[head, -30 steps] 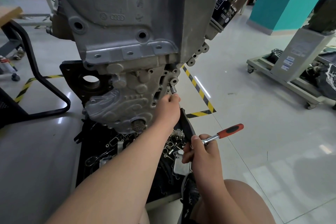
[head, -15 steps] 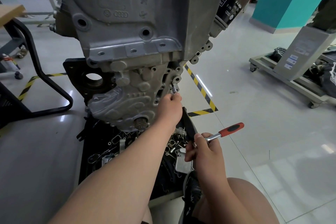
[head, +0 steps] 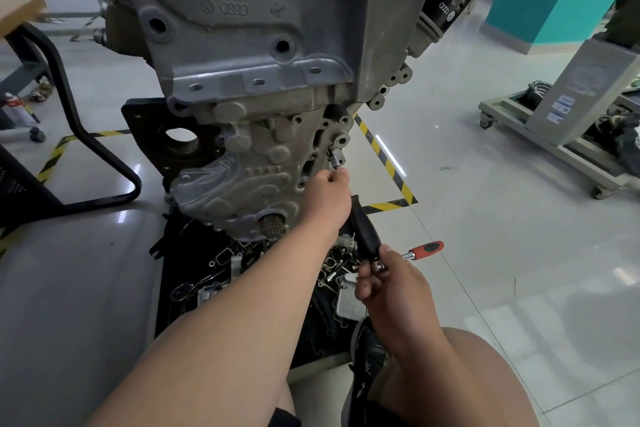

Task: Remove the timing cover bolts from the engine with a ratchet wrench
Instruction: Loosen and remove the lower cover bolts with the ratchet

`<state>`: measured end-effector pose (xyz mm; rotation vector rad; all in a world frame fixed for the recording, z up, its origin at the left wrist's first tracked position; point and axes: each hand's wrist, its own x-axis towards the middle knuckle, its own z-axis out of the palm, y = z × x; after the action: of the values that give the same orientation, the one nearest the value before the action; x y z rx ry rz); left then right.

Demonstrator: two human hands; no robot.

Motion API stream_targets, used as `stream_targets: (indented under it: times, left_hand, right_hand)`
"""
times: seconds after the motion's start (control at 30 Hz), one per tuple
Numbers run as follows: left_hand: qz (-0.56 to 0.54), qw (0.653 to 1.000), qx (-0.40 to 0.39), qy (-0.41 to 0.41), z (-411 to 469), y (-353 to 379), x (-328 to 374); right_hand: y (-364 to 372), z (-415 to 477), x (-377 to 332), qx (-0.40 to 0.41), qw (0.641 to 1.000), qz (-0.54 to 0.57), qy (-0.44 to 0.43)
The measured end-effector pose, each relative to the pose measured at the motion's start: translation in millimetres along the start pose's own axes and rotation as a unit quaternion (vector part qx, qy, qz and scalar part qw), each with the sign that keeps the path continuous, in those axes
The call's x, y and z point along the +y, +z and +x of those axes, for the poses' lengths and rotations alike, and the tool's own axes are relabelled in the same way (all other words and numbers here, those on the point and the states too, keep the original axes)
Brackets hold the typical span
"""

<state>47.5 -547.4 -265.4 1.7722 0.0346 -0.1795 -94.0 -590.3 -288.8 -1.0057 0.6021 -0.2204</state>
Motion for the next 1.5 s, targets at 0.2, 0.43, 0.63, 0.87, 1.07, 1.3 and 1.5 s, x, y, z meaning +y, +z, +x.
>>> stream_targets:
  times: [0.2,0.43,0.63,0.87,1.07,1.3,1.5]
  left_hand:
    - [0.010,1.000,-0.003,-0.001,-1,-2,0]
    - [0.009,1.000,0.002,0.006,-1,-2,-1]
    - [0.008,1.000,0.006,0.009,-2,0,1]
    - [-0.004,1.000,0.001,0.016,-4,-1,3]
    - [0.009,1.000,0.000,0.016,-3,-2,2]
    - [-0.039,0.999,-0.022,-0.007,-3,-3,5]
    - [-0.021,0.995,-0.082,-0.060,-10,-12,8]
  right_hand:
    - [2,2,2,0.002,0.999,0.029,0.015]
    - [0,4,2,0.004,0.999,0.047,0.028]
    - [-1,5,3,0.006,0.998,0.047,0.029]
    - [0,5,0,0.004,0.999,0.043,0.020]
    - [0,2,1,-0.002,1.000,0.028,0.014]
    - [5,-2,-2,0.021,0.996,-0.058,-0.063]
    - [7,-5,-16,-0.048,0.963,0.241,0.112]
